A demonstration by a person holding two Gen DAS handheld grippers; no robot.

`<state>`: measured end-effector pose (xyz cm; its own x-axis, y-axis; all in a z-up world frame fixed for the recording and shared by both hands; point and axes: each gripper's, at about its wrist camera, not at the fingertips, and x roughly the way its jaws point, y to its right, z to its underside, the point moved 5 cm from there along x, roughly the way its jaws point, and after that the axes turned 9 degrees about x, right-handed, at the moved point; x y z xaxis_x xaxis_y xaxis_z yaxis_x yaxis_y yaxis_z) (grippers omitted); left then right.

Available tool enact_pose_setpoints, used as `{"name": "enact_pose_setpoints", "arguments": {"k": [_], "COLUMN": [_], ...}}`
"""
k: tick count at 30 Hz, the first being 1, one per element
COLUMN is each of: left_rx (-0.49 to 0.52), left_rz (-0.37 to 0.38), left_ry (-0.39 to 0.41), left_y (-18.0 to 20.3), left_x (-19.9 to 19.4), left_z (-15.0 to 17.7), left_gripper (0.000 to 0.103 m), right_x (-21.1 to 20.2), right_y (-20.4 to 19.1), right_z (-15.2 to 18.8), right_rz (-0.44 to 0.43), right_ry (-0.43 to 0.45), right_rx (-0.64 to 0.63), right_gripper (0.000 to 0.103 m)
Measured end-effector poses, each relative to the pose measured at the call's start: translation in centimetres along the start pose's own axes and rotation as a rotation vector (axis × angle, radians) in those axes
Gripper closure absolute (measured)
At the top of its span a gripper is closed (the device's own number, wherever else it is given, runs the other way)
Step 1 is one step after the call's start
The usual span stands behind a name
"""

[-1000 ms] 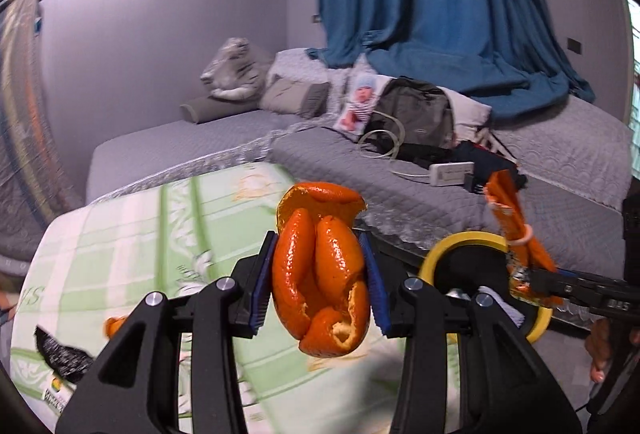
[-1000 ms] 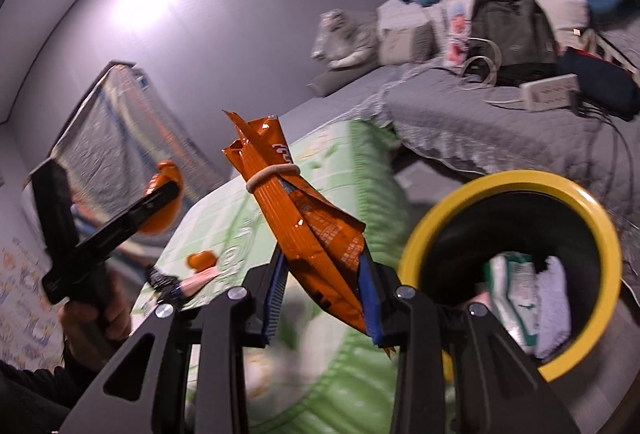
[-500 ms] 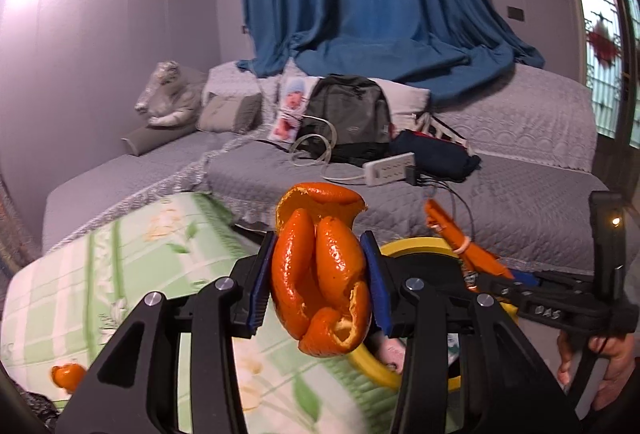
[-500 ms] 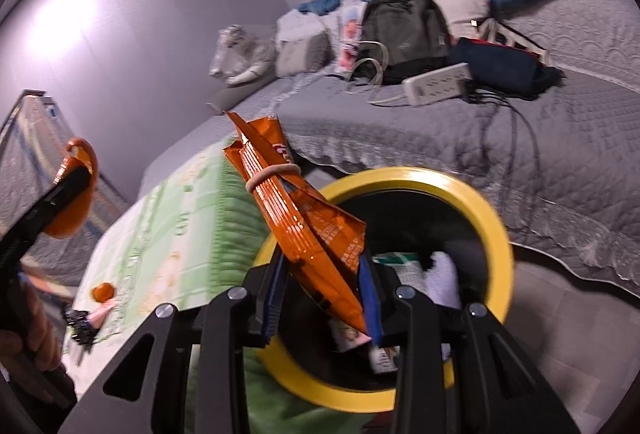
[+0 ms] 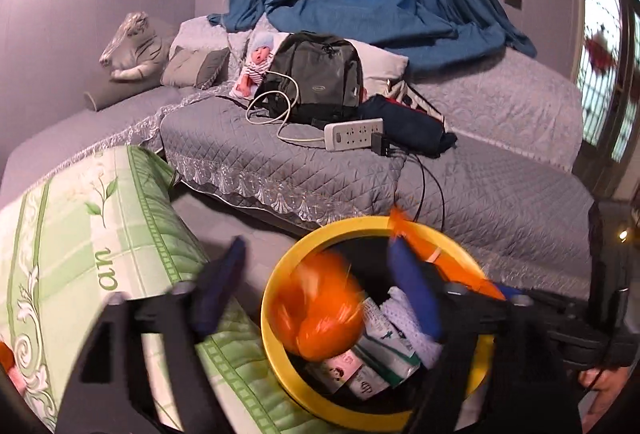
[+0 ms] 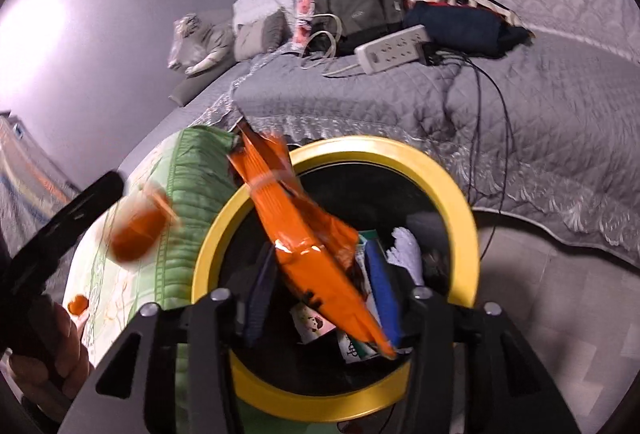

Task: Collect trash
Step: 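Open both grippers over the bin to drop the peel and wrapper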

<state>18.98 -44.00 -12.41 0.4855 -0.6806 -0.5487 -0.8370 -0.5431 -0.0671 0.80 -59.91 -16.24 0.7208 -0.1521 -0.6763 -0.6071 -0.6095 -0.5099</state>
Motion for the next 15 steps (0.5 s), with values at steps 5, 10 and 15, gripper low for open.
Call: {"name": "enact_pose_setpoints", "arguments": {"k": [5,10,15], "left_rx": [-0.06,-0.152,-0.209], "left_rz": [-0.021,-0.05,-0.125], "left_ry": [-0.007,0.012,0.086], "left_y": [-1.6,-4.4,-8.3], "left_x": [-0.4,-2.1,-6.2], "left_z": [0.3,0.8,0.6], "left_gripper": [0.01,0.008,0.008], "right_x": [-0.4,-2.0,-4.1], "right_y": [1.5,1.5,-0.7], "right_z": [-0.4,-0.4,-0.2], "right_rz": [0.037,0.048,0.001], "right_ry": [0.022,0.069,0.108], "right_rx": [0.049,0.047,-0.008], "right_gripper": [0.044,0.044,0.044]}}
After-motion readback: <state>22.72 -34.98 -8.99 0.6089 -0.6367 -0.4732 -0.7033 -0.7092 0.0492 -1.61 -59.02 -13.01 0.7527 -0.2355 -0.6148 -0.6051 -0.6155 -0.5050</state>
